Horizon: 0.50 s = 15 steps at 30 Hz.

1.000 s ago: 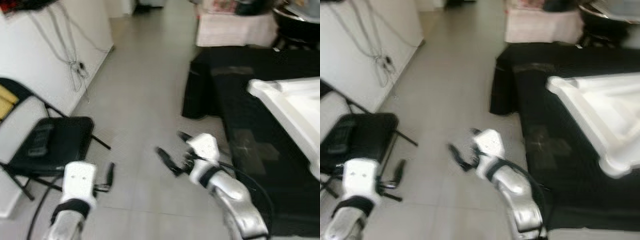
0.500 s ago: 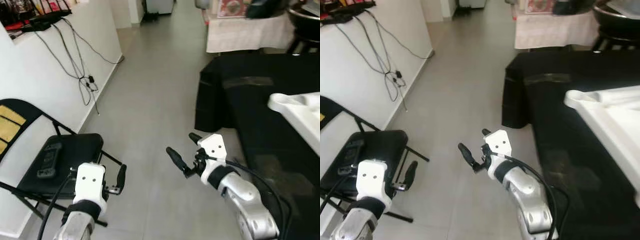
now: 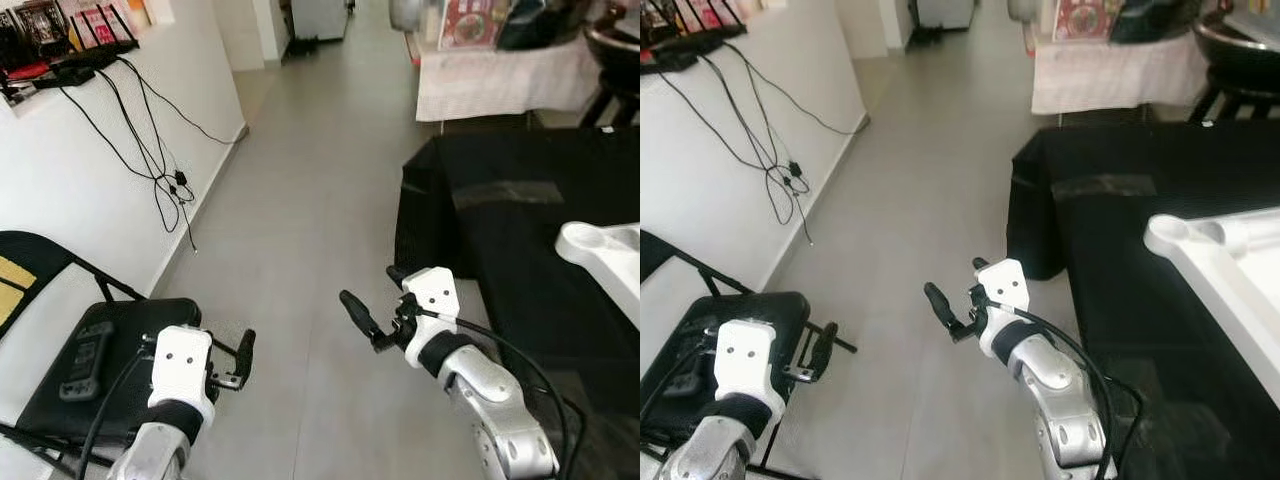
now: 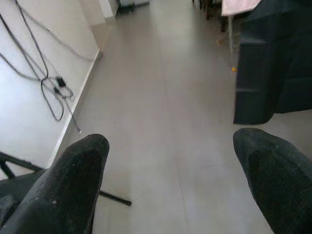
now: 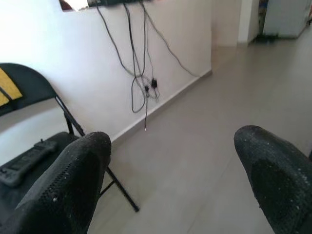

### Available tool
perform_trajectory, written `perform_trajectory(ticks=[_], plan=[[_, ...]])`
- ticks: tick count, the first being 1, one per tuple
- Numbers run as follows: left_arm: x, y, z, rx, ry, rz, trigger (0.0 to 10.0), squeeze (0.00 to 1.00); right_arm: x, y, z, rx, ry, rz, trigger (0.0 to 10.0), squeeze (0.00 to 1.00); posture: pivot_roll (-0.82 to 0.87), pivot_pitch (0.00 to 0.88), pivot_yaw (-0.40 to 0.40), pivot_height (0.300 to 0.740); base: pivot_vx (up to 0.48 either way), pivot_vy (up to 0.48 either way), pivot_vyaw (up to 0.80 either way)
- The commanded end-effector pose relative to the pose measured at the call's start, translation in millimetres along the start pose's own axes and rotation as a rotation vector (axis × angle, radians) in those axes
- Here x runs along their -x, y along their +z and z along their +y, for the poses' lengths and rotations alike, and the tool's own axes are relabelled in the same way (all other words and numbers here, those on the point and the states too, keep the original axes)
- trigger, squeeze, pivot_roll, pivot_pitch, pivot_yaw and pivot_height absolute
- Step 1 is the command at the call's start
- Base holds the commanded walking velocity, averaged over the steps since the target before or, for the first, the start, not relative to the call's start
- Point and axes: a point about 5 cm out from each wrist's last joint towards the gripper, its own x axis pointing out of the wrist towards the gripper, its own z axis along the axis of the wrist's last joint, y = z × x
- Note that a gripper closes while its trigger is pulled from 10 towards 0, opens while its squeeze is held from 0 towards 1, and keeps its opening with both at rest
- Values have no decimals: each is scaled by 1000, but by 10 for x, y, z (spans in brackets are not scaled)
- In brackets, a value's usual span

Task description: Building children table

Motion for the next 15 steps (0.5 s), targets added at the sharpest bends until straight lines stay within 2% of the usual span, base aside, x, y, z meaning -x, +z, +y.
perform_trajectory(ticks=[1,15], plan=[[-4,-19,20,-7,0,13,10000,0,-13,-10,26,-15,12,6,10000,0,-38,123,62,740,259,0,-563],[-6,-20,41,1,12,15,10000,0,-25,-21,41,-22,16,19,10000,0,-37,122,67,740,262,0,-800]])
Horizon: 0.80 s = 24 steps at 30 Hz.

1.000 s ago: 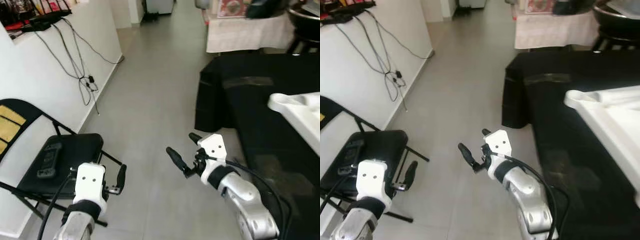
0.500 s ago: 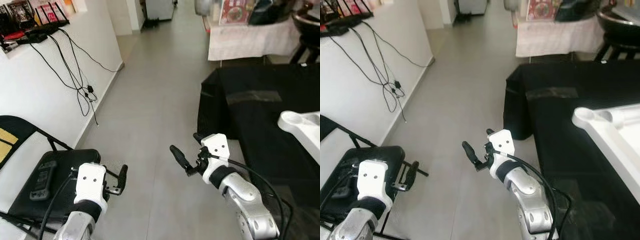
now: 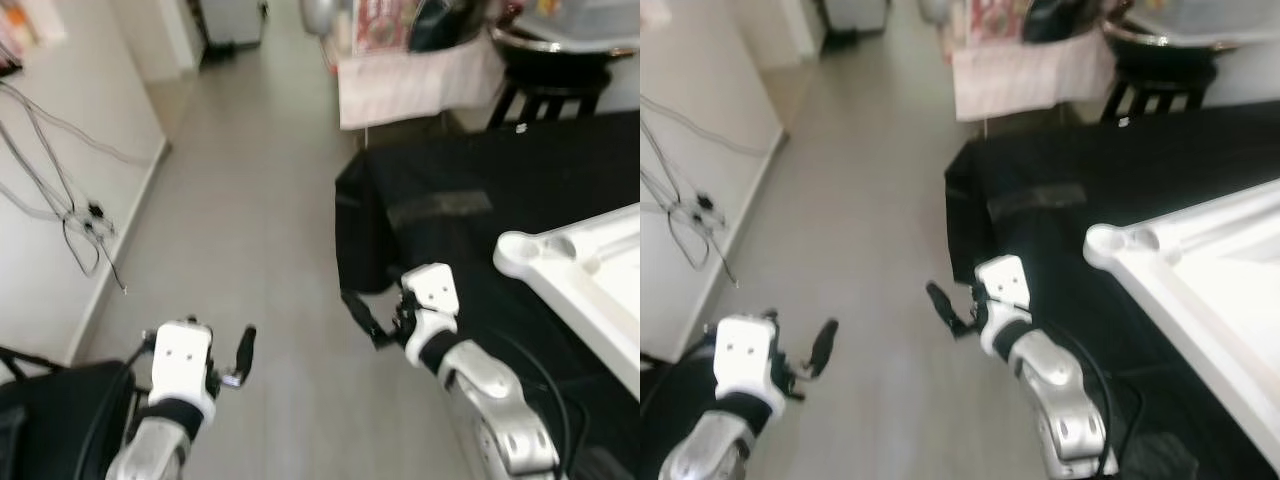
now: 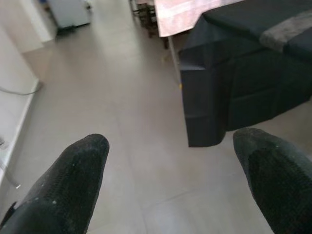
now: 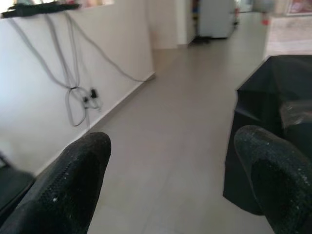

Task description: Building children table

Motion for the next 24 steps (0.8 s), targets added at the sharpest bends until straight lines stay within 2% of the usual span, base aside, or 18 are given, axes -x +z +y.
perform_trajectory(ticks=[1,15,17,24], plan=[[19,-50,70,-2,32,28,10000,0,-12,-23,61,-15,22,10,10000,0,-35,122,69,740,0,0,-800],[11,-53,109,7,66,28,10000,0,-35,-13,63,10,15,7,10000,0,-36,119,76,740,0,0,-800],[12,-54,115,7,73,29,10000,0,-36,-12,65,8,14,4,10000,0,-37,120,76,740,0,0,-519],[12,-71,123,21,90,37,10000,0,-30,-3,52,14,6,-4,10000,0,-39,118,69,740,0,0,0]])
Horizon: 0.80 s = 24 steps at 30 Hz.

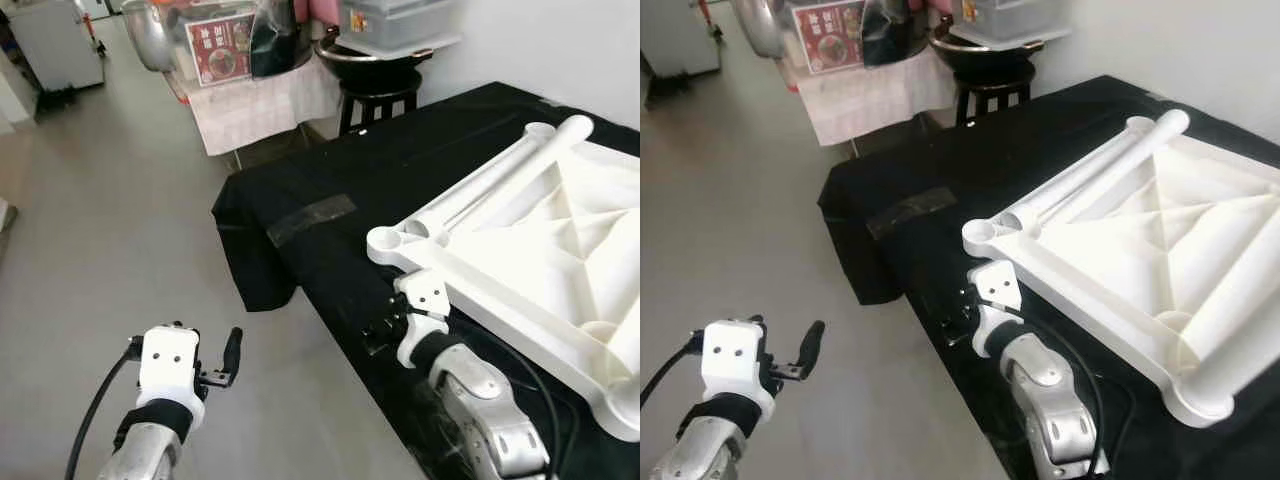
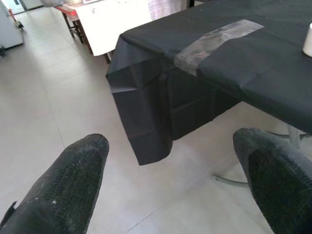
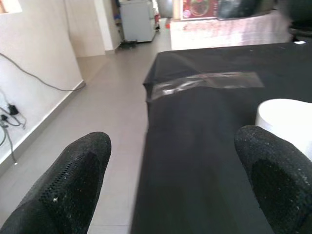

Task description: Building children table

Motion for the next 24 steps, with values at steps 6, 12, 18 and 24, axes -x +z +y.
perform_trajectory(ticks=[6,12,18,24], plan=[[13,-77,27,11,17,49,10000,0,-1,-15,15,-1,5,-1,10000,0,-38,118,67,740,0,480,0],[6,-76,22,5,12,45,10000,0,-1,-17,20,7,8,-2,10000,0,-38,115,67,740,0,240,-664],[2,-69,21,2,6,38,10000,0,-3,-22,16,5,2,1,10000,0,-37,117,68,740,0,0,-800],[-12,-63,-2,17,-40,33,10000,0,-7,-28,2,2,-15,5,10000,0,-38,116,64,740,0,0,-800]])
